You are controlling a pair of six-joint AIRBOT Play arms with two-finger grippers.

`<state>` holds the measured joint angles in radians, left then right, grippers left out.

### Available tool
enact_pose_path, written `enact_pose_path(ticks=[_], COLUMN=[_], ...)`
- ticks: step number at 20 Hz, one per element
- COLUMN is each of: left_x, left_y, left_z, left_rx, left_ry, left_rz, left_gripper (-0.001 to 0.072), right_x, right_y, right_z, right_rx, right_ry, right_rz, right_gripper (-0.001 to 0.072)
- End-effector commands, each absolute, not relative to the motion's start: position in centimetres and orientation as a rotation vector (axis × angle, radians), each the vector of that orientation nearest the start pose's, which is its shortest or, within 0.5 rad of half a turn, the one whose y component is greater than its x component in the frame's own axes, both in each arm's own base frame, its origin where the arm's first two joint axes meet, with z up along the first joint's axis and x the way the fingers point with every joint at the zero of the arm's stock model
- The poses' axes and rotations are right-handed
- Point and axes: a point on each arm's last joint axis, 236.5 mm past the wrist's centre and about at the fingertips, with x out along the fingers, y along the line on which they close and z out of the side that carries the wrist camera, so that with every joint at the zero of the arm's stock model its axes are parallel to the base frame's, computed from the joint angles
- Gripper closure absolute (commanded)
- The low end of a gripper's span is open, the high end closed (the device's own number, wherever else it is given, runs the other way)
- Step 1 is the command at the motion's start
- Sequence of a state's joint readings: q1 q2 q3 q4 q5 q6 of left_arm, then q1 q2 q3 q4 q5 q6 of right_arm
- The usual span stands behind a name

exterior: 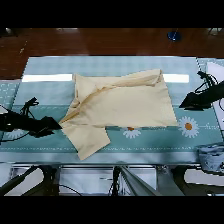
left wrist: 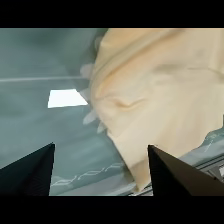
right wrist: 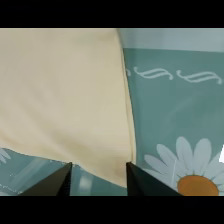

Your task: Fold the shirts.

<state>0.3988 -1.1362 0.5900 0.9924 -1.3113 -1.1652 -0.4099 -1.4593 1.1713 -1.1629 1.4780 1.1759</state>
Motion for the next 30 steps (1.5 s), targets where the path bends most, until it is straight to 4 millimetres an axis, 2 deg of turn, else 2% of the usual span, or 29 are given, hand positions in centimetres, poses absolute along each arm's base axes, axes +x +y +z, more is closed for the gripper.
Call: enact_pose_path(ticks=[1,5,6,7,8,10,11,15,16,18,19,21,23,26,30], left_x=[23.7,23.2,23.3,23.4,23.5,23.6,23.6,22.9,22.9,22.9,22.9,23.0,22.9,22.9,22.8], left_y=[-5.3,-6.9,-7.1,-7.2,-7.1,-7.1,-7.1,-7.5,-7.5,-7.6,-7.6,-7.5,-7.6,-7.6,-7.6], left_z=[-8.5,-10.7,-11.6,-12.5,-13.1,-13.7,-13.6,-12.9,-12.8,-12.5,-12.4,-12.3,-12.3,-12.3,-12.3], left_rx=[-0.643,-0.620,-0.618,-0.625,-0.635,-0.637,-0.619,-0.586,-0.584,-0.575,-0.565,-0.561,-0.546,-0.545,-0.545], left_ry=[1.504,1.583,1.599,1.613,1.620,1.628,1.622,1.630,1.628,1.620,1.614,1.612,1.609,1.610,1.610], left_rz=[-0.298,-0.322,-0.315,-0.293,-0.268,-0.257,-0.276,-0.345,-0.350,-0.360,-0.370,-0.370,-0.389,-0.391,-0.391], left_gripper=[0.0029,0.0036,0.0108,0.0334,0.0485,0.0659,0.0679,0.0680,0.0680,0.0680,0.0680,0.0679,0.0679,0.0679,0.0678], right_x=[33.0,33.4,33.3,33.3,33.3,33.3,33.2,32.6,32.1,29.8,28.6,27.6,26.8,25.2,25.3], right_y=[-3.7,-4.1,-4.3,-4.4,-4.4,-4.4,-4.4,-5.6,-7.0,-10.5,-10.7,-9.0,-7.4,-6.4,-7.0], right_z=[-2.5,-0.8,-0.3,0.2,0.7,1.9,2.5,3.9,3.6,1.7,0.8,-0.7,-2.4,-5.4,-7.4], right_rx=[0.404,0.364,0.349,0.338,0.331,0.315,0.305,0.292,0.304,0.392,0.497,0.738,0.844,0.873,0.889], right_ry=[1.498,1.436,1.424,1.410,1.395,1.364,1.349,1.320,1.332,1.378,1.384,1.320,1.278,1.318,1.294], right_rz=[0.283,0.258,0.250,0.245,0.242,0.233,0.228,0.164,0.110,-0.018,-0.025,0.065,0.124,0.098,0.011], right_gripper=[0.0278,0.0279,0.0279,0.0279,0.0279,0.0279,0.0279,0.0270,0.0207,0.0171,0.0168,0.0160,0.0160,0.0160,0.0160])
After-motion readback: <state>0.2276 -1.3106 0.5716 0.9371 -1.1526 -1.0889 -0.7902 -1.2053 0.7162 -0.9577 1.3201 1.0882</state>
